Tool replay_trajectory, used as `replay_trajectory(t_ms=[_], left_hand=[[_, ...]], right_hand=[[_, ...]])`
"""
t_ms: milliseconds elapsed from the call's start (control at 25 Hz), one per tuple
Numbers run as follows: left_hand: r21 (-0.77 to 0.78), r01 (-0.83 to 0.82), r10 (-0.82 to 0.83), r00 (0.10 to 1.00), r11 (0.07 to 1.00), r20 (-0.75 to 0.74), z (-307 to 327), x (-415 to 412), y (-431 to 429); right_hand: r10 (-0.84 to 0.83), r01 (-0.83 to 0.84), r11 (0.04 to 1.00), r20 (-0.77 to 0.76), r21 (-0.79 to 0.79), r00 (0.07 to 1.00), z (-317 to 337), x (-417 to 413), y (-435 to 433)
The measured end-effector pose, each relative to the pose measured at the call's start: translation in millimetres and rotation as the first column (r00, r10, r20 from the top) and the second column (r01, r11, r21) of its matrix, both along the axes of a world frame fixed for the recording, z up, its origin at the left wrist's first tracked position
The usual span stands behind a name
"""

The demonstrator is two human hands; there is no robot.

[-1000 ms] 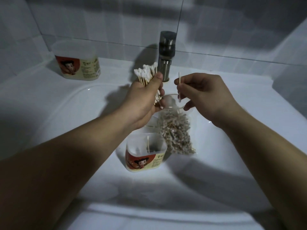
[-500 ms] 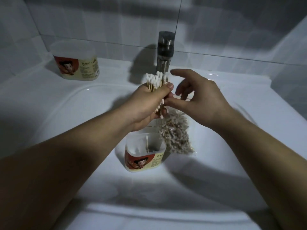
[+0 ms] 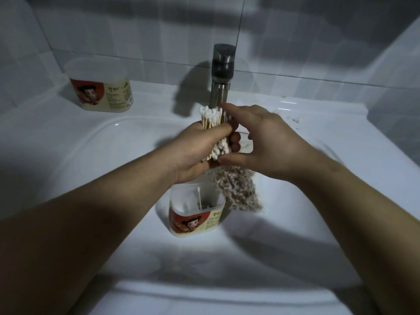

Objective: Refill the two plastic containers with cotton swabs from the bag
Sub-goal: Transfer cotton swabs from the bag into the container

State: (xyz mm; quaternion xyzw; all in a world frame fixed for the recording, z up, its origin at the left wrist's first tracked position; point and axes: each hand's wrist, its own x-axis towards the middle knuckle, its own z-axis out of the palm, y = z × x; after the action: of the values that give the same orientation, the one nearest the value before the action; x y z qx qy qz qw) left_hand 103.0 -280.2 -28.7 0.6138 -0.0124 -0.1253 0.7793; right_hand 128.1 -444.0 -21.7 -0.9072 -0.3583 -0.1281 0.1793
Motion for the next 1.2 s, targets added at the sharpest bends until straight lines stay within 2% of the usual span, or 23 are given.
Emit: replay_trajectory(t_ms=[240, 320, 400, 520, 600, 720, 880, 1080, 1200], left_hand=[[-0.095, 0.031, -0.032, 0.999, 0.995, -0.007, 2.0, -0.9, -0.6], [-0.074, 0.055, -0.056, 0.998, 0.996, -0.016, 1.6, -1.0, -0.4], [-0.029, 0.044, -0.044, 0.999, 0.999, -0.004, 0.5, -0.6, -1.1], [0.045, -0.089, 0.087, 0.995, 0.995, 0.04, -2.7, 3.3, -2.4], [0.08, -0.196, 0.191, 0.979, 0.977, 0.073, -4.8, 7.7, 0.1], [0.119, -0.273, 0.259, 0.958, 0.955, 0.123, -7.1, 12.0, 3.4], [0.143, -0.286, 0.264, 0.952, 0.948, 0.155, -8.4, 13.0, 3.7], [0.175, -0.255, 0.226, 0.959, 0.951, 0.173, -11.3, 13.9, 3.9], [0.199, -0.245, 0.209, 0.96, 0.949, 0.187, -13.5, 14.5, 3.5]], right_hand=[[0.022, -0.022, 1.0, -0.058, 0.006, 0.998, 1.3, 0.3, -0.2], [-0.008, 0.008, 1.0, -0.009, 0.008, 1.0, 0.5, 1.2, 0.6], [-0.008, 0.008, 1.0, -0.023, 0.022, 1.0, 3.1, -0.3, 0.6], [0.042, -0.039, 0.999, -0.09, 0.029, 0.995, 5.5, -3.0, -4.3], [-0.052, 0.052, 0.999, -0.141, -0.007, 0.989, 6.9, -2.8, -6.5], [-0.183, 0.177, 0.983, -0.207, -0.048, 0.961, 7.6, -1.1, -6.1], [-0.208, 0.197, 0.978, -0.25, -0.071, 0.945, 7.6, -3.0, -0.4], [-0.181, 0.083, 0.954, -0.331, -0.29, 0.926, 5.9, -6.2, -3.7], [-0.181, 0.061, 0.947, -0.369, -0.314, 0.912, 3.3, -6.2, -2.9]])
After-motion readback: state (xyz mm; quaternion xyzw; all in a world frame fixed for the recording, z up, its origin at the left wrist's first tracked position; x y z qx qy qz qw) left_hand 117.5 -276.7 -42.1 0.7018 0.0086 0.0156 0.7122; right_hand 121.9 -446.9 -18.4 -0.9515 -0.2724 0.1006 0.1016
